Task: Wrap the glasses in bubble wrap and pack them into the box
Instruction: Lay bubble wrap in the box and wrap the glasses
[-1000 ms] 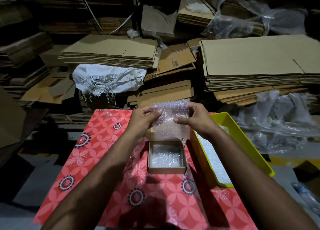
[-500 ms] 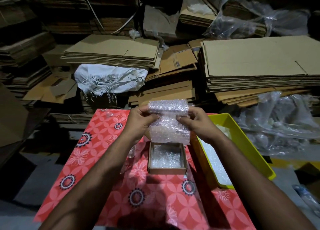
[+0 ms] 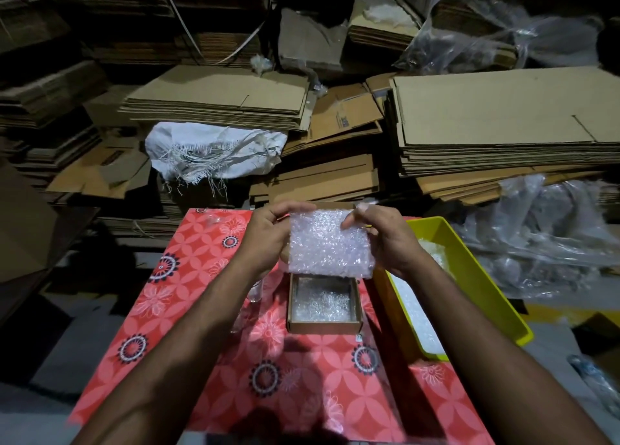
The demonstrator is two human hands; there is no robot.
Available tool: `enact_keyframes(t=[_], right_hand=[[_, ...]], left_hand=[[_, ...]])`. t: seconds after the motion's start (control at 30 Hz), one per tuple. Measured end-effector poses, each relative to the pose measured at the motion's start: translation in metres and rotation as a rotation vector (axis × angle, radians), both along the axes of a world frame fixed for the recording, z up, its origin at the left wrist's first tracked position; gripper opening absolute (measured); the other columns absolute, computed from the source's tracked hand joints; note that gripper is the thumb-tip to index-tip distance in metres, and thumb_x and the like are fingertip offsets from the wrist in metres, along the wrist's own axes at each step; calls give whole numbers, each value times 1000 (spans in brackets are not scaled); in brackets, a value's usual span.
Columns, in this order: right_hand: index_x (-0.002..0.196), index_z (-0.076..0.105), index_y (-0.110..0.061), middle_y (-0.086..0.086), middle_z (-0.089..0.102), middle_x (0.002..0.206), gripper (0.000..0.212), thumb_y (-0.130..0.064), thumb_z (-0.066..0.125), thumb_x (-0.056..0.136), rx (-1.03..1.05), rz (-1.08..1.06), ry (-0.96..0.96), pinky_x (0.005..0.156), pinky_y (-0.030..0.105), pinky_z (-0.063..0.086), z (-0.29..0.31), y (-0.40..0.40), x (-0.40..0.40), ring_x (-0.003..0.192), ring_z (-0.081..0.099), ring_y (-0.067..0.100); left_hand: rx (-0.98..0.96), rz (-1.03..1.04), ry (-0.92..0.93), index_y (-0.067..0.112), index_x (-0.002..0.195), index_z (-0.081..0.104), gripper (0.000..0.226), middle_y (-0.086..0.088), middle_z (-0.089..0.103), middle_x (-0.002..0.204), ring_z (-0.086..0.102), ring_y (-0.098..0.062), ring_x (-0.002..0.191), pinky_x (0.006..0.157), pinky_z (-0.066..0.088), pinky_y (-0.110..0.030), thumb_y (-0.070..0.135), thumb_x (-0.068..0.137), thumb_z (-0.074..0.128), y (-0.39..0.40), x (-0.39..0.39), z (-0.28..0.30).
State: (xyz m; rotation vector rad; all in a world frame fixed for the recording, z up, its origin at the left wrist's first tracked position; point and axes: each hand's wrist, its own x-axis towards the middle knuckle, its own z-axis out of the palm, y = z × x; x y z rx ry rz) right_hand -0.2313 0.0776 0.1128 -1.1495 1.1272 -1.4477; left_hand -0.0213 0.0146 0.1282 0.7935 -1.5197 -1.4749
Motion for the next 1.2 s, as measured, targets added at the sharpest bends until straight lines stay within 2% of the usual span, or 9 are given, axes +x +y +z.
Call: enact_keyframes(t=[0.07, 0.17, 0.3, 0.4, 0.5, 0.7, 0.83, 1.03, 1.2], right_hand=[[75, 73, -17, -1, 69, 80, 12, -11, 74, 85, -71, -25, 134, 74, 31, 47, 3, 2, 1, 78, 61, 15], [83, 70, -15, -11, 69, 85, 16, -3, 80, 80, -119, -80, 314, 77, 18, 46, 1, 3, -3, 84, 60, 4], [108, 64, -19, -7, 66, 101, 33, -17, 82, 81, -75, -131, 339, 80, 25, 50, -5, 3, -3, 93, 61, 9], [127, 53, -30, 11, 68, 119, 63, -39, 86, 74, 98, -119, 146, 87, 47, 58, -9, 3, -5, 104, 69, 24], [122, 65, -15, 23, 71, 113, 44, -25, 80, 82, 133, 33, 140, 85, 60, 51, -17, 3, -10, 99, 69, 38], [90, 81, -19, 5, 76, 100, 44, 18, 57, 83, 68, -11, 40, 77, 41, 49, -20, 2, -4, 86, 60, 33], [84, 80, -7, 8, 77, 97, 38, 9, 46, 77, 70, -3, -18, 53, 22, 43, -21, 3, 3, 72, 56, 30], [90, 78, -5, 12, 76, 97, 25, -27, 67, 94, 61, -52, 154, 76, 33, 45, -18, 5, 1, 85, 61, 25], [108, 57, -16, 16, 54, 99, 51, -16, 91, 70, 136, -107, 143, 68, 33, 57, -27, 0, 2, 86, 57, 24]], left_hand=[[216, -85, 128, 8, 125, 64, 28, -8, 66, 116, 67, -15, 94, 94, 55, -35, 14, 104, 46, -1, 1, -6], [347, -134, 99, 7, 138, 50, 69, -12, 54, 134, 48, -24, 128, 115, 34, -52, 57, 92, 60, -3, 4, -19], [182, -120, -41, 3, 110, 65, 20, -8, 76, 102, 71, -25, 94, 78, 58, -27, 12, 93, 66, 11, 0, -17], [124, -48, -13, 0, 114, 66, 23, -7, 77, 97, 74, -19, 90, 74, 58, -25, -1, 91, 66, 11, -2, -18], [99, -16, -54, 3, 111, 68, 23, -3, 78, 94, 73, -15, 88, 73, 57, -22, -2, 89, 68, 10, 0, -19], [150, 35, -28, 14, 90, 79, 36, -19, 73, 102, 64, -39, 89, 86, 51, -66, -16, 88, 59, 4, 2, -24], [157, -16, 74, 13, 82, 79, 38, -20, 68, 98, 54, -33, 88, 70, 59, -34, -7, 93, 48, 0, 5, -32], [132, -23, 45, 10, 92, 75, 12, -11, 66, 101, 60, -24, 99, 83, 55, -37, 19, 83, 75, 6, 9, -32], [149, -30, 10, 16, 124, 66, 55, -10, 63, 135, 59, -27, 123, 98, 54, -44, 10, 73, 87, -1, 13, -45]])
